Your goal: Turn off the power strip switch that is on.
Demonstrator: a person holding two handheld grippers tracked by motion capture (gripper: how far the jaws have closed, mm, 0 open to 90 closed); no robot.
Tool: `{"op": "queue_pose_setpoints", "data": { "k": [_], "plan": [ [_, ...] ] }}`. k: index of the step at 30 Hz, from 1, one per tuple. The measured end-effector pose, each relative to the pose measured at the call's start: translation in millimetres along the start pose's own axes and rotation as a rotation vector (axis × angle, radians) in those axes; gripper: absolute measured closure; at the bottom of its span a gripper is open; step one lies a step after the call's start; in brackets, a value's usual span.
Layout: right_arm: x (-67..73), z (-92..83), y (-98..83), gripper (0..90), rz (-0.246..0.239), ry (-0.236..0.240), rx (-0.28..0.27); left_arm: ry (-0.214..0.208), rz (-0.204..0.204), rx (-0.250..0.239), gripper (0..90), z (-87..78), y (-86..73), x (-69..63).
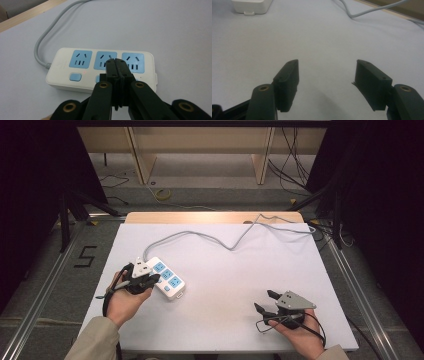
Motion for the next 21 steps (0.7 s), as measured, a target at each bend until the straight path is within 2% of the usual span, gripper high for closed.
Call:
{"op": "queue_pose_setpoints", "data": {
  "k": [7,12,18,21],
  "plan": [
    [0.5,0.1,0.0,36.8,0.014,0.007,0.002,0.001,-0.002,0.008,89.4,1.3,2.1,3.2],
    [0.5,-0.3,0.8,37.6,0.011,0.009,0.000,0.017,-0.031,0.008,89.4,1.1,4.2,6.6],
    [0.8,0.4,-0.5,37.6,0.014,0.011,0.008,0.018,-0.020,0.015,89.5,2.9,5.8,8.6],
    [0.9,0.3,-0.3,37.6,0.015,0.011,0.007,0.026,-0.031,0.021,89.5,3.9,6.5,10.7]
  ]
}}
Point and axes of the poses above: each handheld gripper's, and its own axes: z roughly forward along the jaws, y roughly out of its top, x roughly to its left, the point moved 5 cm from there along z, roughly forward along the jaws, and after that the axes turned 7 degrees about -x, right-handed, at the moved point
